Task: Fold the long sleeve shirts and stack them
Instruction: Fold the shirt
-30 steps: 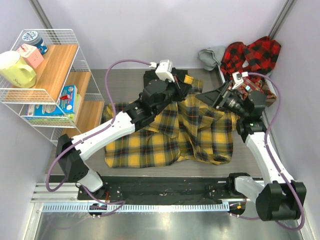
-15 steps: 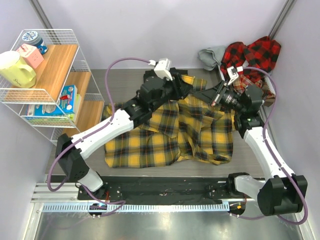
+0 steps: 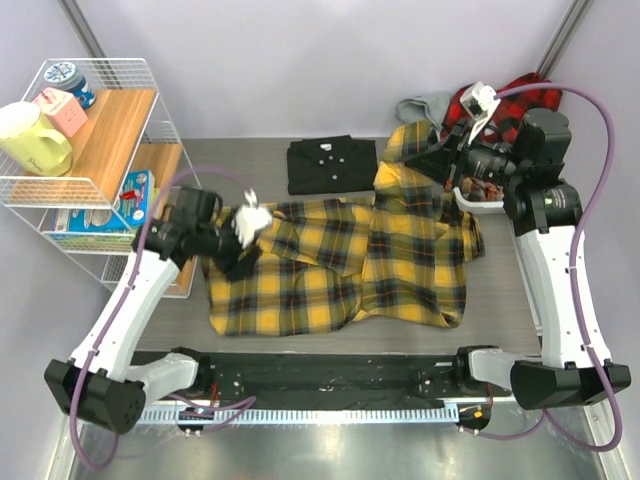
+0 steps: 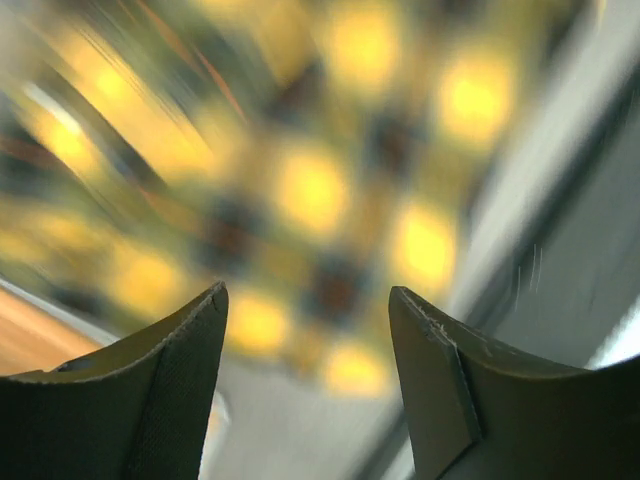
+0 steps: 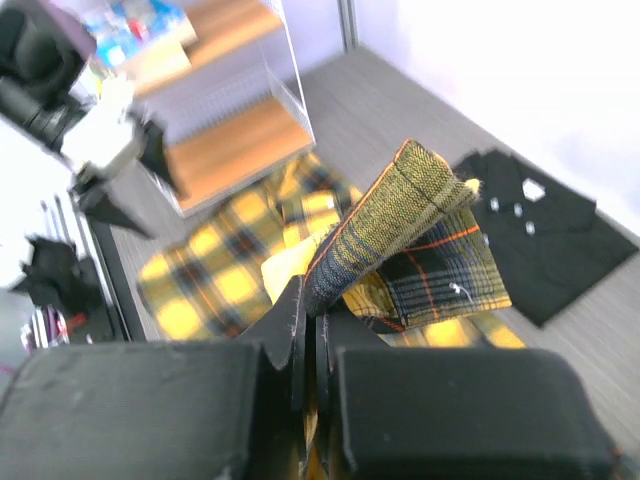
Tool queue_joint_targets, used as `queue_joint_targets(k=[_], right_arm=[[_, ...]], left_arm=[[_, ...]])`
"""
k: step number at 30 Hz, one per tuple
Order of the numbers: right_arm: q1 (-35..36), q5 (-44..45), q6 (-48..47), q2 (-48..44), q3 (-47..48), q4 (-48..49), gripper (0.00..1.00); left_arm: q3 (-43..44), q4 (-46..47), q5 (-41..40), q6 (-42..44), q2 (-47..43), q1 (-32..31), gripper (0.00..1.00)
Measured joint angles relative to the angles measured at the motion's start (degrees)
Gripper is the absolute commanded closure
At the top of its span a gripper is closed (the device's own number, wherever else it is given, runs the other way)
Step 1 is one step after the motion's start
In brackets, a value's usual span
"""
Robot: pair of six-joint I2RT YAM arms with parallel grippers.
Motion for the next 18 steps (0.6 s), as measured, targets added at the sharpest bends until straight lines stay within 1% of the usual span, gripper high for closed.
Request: queue_joint_targets(k=[2, 4, 6, 8, 11, 13, 18], right_arm=[[0.0, 0.1, -3.3, 0.7, 0.9, -3.5, 0.99], [0.0, 0.3, -5.8, 0.8, 0.9, -6.9, 0.99], [-0.1, 0.9, -7.7, 0.7, 0.9, -9.3, 0.99], [-0.1, 1.7, -8.9, 0.3, 0.9, -10.8, 0.99], [-0.1, 2.8, -9.8, -0.7, 0.9, -12.2, 0.99], [-0.1, 3.5, -10.1, -1.2, 0.9, -12.3, 0.99], [-0.1, 5.2, -10.6, -1.5, 1.8, -12.4, 0.99]], left_arm=[[-8.0, -7.3, -2.6, 10.2, -3.8, 0.6, 0.35], [-15.0, -12.8, -5.6, 18.4, -6.4, 1.0, 0.36], [-20.2, -15.8, -8.6, 23.9, -8.4, 1.0, 0.36], [-24.3, -16.7, -10.9, 27.3, -10.1, 1.1, 0.35], [-28.4, -16.6, -13.7, 29.9, -11.9, 1.1, 0.35], [-29.6, -16.2, -14.9, 30.0, -11.7, 1.1, 0.35], [-29.7, -12.7, -16.2, 26.6, -8.7, -0.8, 0.30]])
